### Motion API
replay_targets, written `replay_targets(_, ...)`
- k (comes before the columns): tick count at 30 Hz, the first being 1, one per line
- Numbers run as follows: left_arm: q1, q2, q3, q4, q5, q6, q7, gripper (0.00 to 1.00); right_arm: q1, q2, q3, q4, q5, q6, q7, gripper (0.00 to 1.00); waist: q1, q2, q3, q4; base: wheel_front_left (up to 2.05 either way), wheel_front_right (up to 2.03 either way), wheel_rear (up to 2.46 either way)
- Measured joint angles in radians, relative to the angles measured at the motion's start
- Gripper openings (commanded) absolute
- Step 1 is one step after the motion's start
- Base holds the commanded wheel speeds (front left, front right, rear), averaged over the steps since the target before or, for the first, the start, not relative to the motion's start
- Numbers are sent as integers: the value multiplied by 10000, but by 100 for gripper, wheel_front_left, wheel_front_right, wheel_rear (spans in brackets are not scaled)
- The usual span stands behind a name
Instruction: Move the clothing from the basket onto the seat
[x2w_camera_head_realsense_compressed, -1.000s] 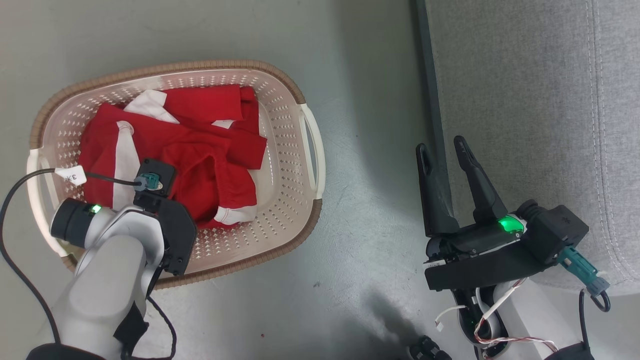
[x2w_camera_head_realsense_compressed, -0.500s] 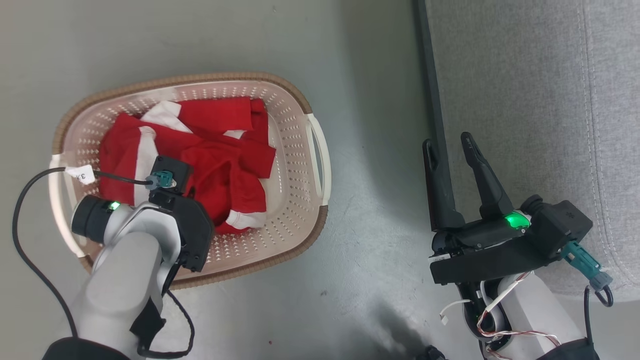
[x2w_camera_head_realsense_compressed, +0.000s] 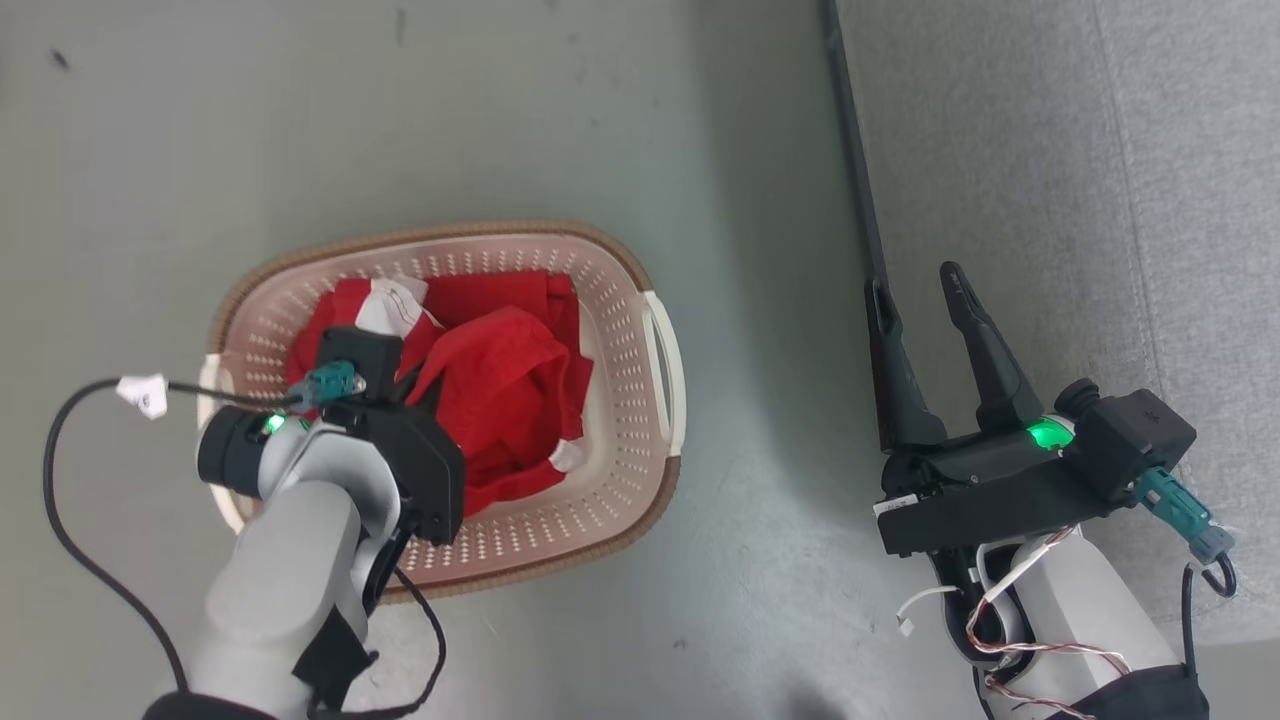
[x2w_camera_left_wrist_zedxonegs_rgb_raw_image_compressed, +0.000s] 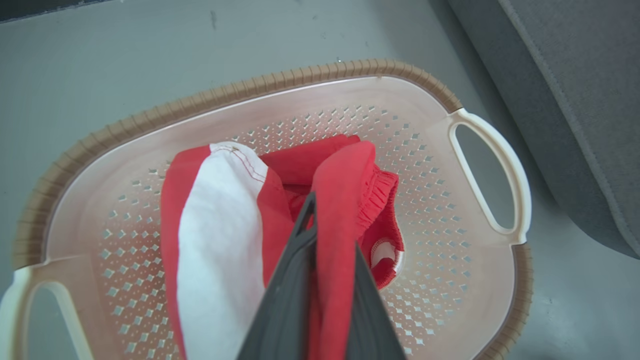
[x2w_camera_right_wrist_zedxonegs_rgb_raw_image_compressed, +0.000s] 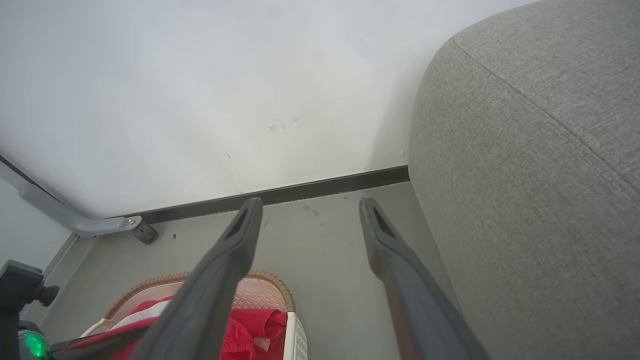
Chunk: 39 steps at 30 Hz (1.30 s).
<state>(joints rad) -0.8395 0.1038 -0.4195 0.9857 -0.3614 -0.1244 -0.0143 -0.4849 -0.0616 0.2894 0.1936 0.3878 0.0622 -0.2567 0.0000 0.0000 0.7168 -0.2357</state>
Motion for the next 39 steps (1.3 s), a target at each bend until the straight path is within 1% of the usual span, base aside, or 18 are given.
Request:
replay_targets(7, 652, -109, 65, -257, -550, -65, -894, 0, 10, -100, -155, 328, -13, 174, 0, 100, -1, 0, -923, 273, 0, 0, 0)
replay_targets(13, 1267, -94, -345, -936, -963, -67, -1576, 0, 45, -159, -155, 644, -12, 286, 0, 100, -1, 0, -1773, 535, 0, 0, 0)
replay_targets(15, 1454, -98, -535, -1411, -1360, -67, -1868, 0, 95, -245, -153, 802, 0, 362, 0, 100, -1, 0, -2208, 671, 0, 0, 0)
replay_targets(21, 1915, -73, -924, -2573, -2040, -67, -2088, 0, 441, -355, -82, 1080, 96, 453, 0, 100, -1, 0, -3095, 955, 0, 0, 0)
replay_targets(29, 2381, 291, -1444, -4203, -2704, -67, -2178, 0, 910, -378, 213, 1452, 291, 568, 0, 100, -1, 0, -4297, 1285, 0, 0, 0)
replay_targets(34, 2581, 529, -1538, -5076, -3104, -67, -2180, 0, 1273, -370, 541, 1542, 483, 598, 0, 100, -2, 0, -5051, 1420, 0, 0, 0)
replay_targets(39, 2737, 692, -1651, -5923, -3219, -67, -2180, 0, 1677, -410, 872, 1438, 612, 612, 0, 100, -2, -1, -5722, 1507, 0, 0, 0)
